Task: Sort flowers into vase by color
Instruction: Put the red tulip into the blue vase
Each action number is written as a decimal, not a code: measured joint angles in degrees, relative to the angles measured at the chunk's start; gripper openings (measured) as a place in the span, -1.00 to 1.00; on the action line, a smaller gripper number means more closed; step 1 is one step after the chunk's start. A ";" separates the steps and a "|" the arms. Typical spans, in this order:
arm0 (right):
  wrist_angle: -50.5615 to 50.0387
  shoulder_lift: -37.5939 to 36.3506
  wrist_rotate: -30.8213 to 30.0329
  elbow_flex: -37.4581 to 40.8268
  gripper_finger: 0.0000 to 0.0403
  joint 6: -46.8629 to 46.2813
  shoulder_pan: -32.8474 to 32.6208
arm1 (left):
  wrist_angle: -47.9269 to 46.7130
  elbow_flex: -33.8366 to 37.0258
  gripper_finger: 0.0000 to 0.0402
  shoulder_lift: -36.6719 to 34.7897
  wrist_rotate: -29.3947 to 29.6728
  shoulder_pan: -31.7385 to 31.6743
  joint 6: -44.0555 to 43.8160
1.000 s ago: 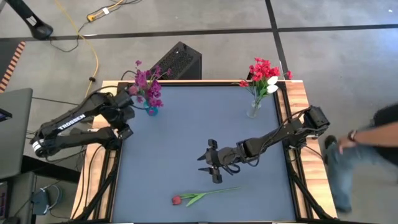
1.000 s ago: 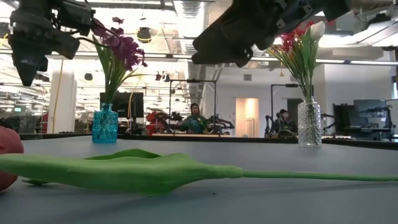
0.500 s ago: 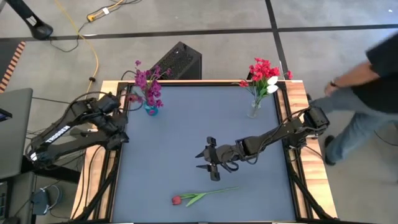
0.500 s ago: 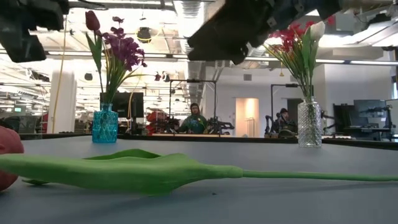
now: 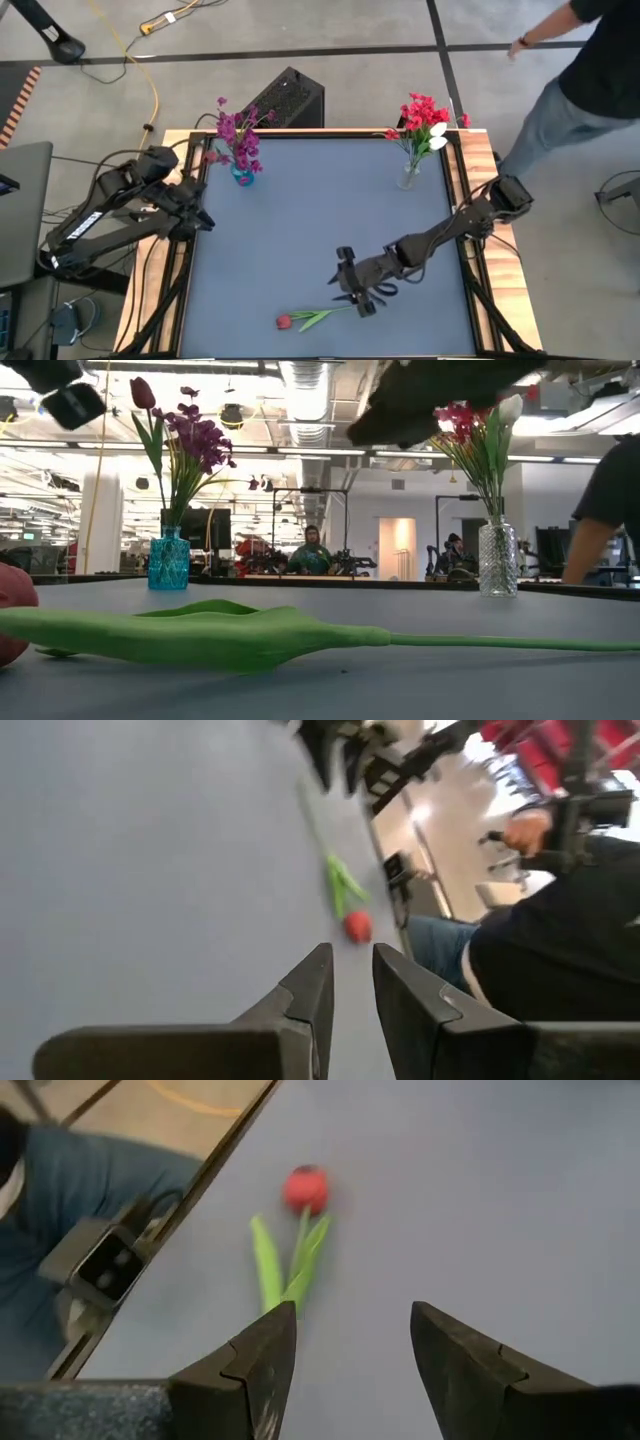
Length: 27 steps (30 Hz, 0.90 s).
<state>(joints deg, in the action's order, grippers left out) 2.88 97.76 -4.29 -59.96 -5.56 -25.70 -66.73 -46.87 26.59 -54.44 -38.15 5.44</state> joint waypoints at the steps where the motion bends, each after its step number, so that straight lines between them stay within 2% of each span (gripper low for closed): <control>1: -0.62 0.00 -0.02 0.00 0.11 0.00 -0.70 | 1.07 0.00 -0.72 -0.31 -1.17 0.00 0.02; 4: -1.34 0.00 -0.28 0.00 0.11 -0.27 -2.68 | 2.84 0.01 -0.77 -1.13 -3.82 0.01 0.52; 9: -1.49 0.00 -3.71 0.00 0.11 -3.18 -4.92 | 5.42 1.27 -0.84 -1.56 -4.04 1.45 0.53; 13: -3.33 0.90 -6.39 -0.02 0.11 -5.33 -5.54 | 8.94 5.12 -0.87 -1.56 -4.14 3.73 -0.94; 19: -3.37 6.74 -6.09 -0.07 0.11 -6.68 -5.28 | 16.98 11.44 -0.90 -1.50 -3.72 9.30 -6.01; 27: -3.87 13.22 -1.58 -4.30 0.11 -6.90 -5.58 | 22.16 12.57 -0.90 -1.53 1.51 18.37 -11.40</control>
<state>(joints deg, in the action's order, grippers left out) -0.99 110.98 -5.87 -64.27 -12.46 -31.28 -44.57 -34.30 25.06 -52.94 -19.78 -5.97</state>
